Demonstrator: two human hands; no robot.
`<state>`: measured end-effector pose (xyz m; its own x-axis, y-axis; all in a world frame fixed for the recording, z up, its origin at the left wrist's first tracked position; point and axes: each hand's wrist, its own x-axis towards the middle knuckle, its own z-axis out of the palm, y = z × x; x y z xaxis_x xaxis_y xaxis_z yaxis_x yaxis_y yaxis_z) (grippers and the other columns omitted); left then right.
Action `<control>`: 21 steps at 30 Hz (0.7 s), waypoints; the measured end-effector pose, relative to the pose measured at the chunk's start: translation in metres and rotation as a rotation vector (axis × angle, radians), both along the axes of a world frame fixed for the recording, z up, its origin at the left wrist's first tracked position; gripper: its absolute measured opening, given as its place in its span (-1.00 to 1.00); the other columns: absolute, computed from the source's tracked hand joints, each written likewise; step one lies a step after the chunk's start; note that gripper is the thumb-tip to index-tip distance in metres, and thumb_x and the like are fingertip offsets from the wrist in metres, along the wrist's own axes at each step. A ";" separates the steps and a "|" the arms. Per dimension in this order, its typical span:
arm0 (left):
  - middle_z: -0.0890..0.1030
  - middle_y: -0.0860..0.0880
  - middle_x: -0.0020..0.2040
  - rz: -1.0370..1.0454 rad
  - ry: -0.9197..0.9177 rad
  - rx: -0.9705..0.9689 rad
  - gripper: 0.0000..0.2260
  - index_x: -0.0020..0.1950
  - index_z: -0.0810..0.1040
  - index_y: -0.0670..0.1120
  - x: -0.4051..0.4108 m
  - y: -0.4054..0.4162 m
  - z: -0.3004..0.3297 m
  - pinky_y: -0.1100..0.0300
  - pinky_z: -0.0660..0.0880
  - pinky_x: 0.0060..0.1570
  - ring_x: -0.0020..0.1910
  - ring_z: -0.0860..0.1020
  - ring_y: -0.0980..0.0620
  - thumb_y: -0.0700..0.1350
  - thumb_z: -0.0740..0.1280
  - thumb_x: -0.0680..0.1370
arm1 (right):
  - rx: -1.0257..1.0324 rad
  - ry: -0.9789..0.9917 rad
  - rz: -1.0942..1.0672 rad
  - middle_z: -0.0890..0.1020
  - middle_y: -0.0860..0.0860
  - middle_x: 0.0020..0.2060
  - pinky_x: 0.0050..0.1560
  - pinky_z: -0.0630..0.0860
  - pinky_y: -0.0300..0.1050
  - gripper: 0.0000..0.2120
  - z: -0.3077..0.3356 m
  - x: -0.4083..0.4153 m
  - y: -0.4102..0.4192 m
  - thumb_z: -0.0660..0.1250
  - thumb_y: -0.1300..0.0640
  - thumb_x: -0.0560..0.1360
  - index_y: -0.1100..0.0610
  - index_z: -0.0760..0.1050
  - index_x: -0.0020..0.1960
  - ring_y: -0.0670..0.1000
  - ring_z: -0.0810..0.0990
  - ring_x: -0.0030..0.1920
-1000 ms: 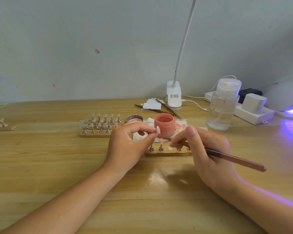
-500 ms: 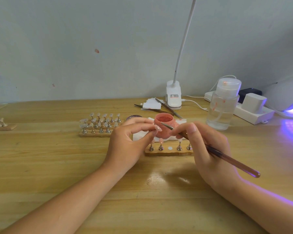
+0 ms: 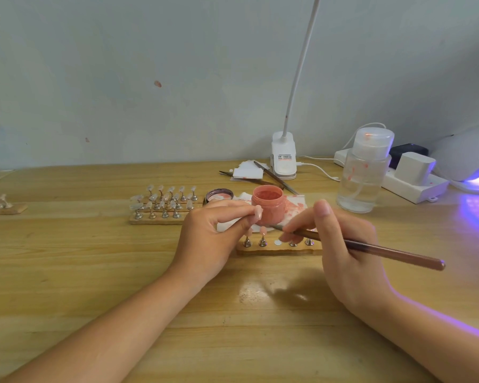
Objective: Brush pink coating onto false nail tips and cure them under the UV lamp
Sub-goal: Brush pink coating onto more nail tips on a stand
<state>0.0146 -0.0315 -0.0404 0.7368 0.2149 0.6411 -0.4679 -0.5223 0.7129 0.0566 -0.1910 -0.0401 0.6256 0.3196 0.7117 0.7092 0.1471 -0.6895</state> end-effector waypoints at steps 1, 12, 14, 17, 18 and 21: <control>0.60 0.21 -0.36 -0.002 -0.002 0.002 -0.91 -0.18 0.64 0.05 0.000 0.000 0.000 0.41 0.41 -0.02 -0.20 0.57 0.21 -0.13 0.37 0.40 | -0.005 -0.020 -0.007 0.63 -0.08 -0.35 -0.21 0.49 -0.28 -0.60 0.001 0.000 0.001 0.03 0.05 0.55 0.14 0.57 -0.26 -0.15 0.59 -0.27; 0.60 0.21 -0.36 0.014 -0.012 0.025 -0.89 -0.15 0.64 0.04 0.000 0.001 -0.001 0.40 0.41 -0.04 -0.23 0.56 0.21 -0.15 0.37 0.41 | -0.035 -0.018 -0.005 0.62 -0.15 -0.28 -0.14 0.45 -0.40 -0.60 0.000 0.001 0.002 0.06 0.06 0.54 0.21 0.58 -0.22 -0.22 0.60 -0.17; 0.59 0.20 -0.38 0.024 -0.005 0.024 -0.90 -0.13 0.65 -0.01 0.000 0.000 -0.001 0.44 0.39 -0.03 -0.21 0.55 0.24 -0.15 0.37 0.40 | -0.011 0.041 0.019 0.63 -0.08 -0.38 -0.20 0.47 -0.36 -0.59 -0.001 0.001 0.001 0.06 0.01 0.53 0.17 0.58 -0.27 -0.17 0.61 -0.27; 0.58 0.19 -0.40 0.032 0.002 0.011 -0.90 -0.14 0.64 -0.01 0.000 -0.001 0.000 0.48 0.36 -0.03 -0.21 0.54 0.26 -0.15 0.37 0.40 | 0.004 -0.004 -0.012 0.61 -0.11 -0.38 -0.21 0.46 -0.36 -0.61 0.001 0.000 0.000 0.05 0.04 0.54 0.13 0.57 -0.27 -0.17 0.60 -0.26; 0.59 0.18 -0.38 0.033 0.005 0.010 -0.91 -0.15 0.64 -0.01 0.000 -0.001 0.000 0.49 0.36 -0.04 -0.20 0.54 0.26 -0.16 0.37 0.40 | -0.014 -0.036 -0.026 0.60 -0.19 -0.34 -0.18 0.44 -0.41 -0.62 0.002 0.000 0.001 0.05 0.07 0.55 0.16 0.57 -0.25 -0.22 0.59 -0.21; 0.58 0.14 -0.32 0.051 0.018 0.028 -0.89 -0.13 0.65 -0.03 -0.001 -0.001 0.000 0.50 0.35 -0.04 -0.16 0.53 0.27 -0.22 0.40 0.41 | -0.046 -0.009 -0.004 0.60 -0.19 -0.30 -0.19 0.43 -0.43 -0.62 0.001 0.001 0.001 0.10 0.06 0.56 0.20 0.58 -0.25 -0.22 0.59 -0.23</control>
